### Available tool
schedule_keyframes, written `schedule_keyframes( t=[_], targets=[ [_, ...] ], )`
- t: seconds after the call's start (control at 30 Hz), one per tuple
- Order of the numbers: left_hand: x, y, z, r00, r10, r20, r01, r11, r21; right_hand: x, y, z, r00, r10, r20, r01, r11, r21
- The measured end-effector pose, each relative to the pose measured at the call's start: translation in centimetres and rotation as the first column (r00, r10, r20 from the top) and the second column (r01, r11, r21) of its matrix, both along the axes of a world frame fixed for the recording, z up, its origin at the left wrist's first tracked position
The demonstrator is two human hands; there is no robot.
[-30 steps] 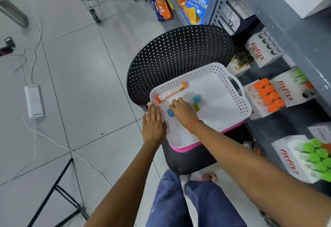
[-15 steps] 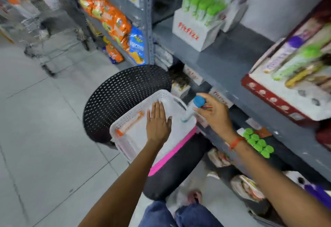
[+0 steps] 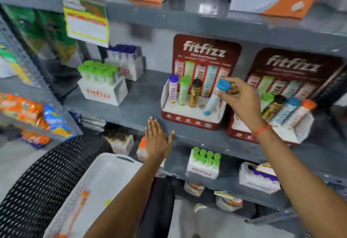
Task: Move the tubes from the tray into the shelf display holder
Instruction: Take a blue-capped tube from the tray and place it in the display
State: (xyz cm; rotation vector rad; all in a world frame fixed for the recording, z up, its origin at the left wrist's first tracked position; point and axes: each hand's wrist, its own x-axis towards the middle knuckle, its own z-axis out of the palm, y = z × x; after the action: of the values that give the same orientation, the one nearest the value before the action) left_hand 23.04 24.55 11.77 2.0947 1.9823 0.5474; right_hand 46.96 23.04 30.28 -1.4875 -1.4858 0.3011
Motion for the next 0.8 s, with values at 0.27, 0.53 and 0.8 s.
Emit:
schedule_keyframes(
  t=[0.27, 0.53, 0.8],
  targets=[
    [-0.1, 0.5, 0.2, 0.994, -0.001, -0.110, -0.008, 0.996, -0.087, 0.1, 3.4, 0.1, 0.997, -0.052, 0.059, 0.056, 0.997, -0.060],
    [-0.2, 0.7, 0.4, 0.983, -0.020, -0.181, -0.009, 0.988, -0.155, -0.8, 4.3, -0.8, 0.957, -0.034, 0.287, 0.094, 0.976, -0.198],
    [0.0, 0.5, 1.1, 0.982, -0.025, -0.189, -0.007, 0.986, -0.165, -1.7, 5.1, -0.5, 0.902, 0.030, 0.431, 0.094, 0.960, -0.262]
  ],
)
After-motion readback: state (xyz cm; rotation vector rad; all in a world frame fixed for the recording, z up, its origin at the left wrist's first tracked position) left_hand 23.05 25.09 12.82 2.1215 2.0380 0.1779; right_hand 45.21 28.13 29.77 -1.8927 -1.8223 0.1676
